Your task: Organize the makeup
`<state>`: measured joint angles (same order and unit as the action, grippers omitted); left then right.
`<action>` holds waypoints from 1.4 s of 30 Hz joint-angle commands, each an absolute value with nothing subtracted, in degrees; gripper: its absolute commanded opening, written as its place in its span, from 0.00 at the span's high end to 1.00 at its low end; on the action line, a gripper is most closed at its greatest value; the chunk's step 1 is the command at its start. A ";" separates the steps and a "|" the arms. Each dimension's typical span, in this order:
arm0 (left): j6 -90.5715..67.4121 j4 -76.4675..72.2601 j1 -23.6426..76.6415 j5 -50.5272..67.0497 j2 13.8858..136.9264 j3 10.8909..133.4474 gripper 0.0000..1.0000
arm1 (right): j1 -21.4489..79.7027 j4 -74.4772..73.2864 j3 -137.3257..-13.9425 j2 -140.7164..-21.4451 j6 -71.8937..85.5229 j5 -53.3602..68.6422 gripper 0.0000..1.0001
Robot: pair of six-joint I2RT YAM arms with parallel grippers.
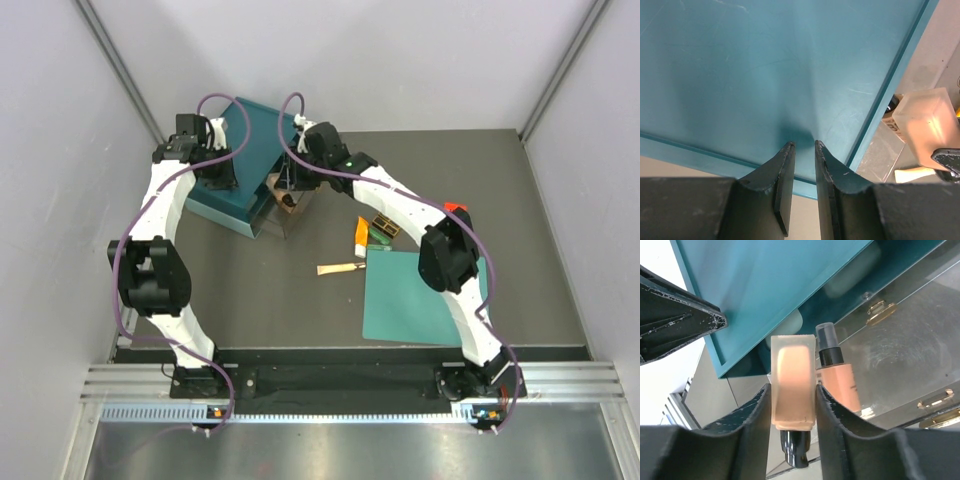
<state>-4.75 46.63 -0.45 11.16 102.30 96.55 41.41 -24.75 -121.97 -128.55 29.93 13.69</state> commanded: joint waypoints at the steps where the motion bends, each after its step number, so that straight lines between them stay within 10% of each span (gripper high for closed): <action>1: -4.04 54.23 -0.62 9.58 105.64 94.92 0.71 | 41.66 -22.41 -125.16 -127.53 29.27 13.80 0.61; 10: -3.78 54.40 -0.62 9.05 105.47 94.83 0.71 | 40.52 -22.41 -120.34 -118.66 27.60 7.66 0.42; 42: -4.04 53.79 -0.62 9.84 105.38 92.64 0.71 | 33.14 -41.40 -91.05 -114.69 28.30 -2.99 0.53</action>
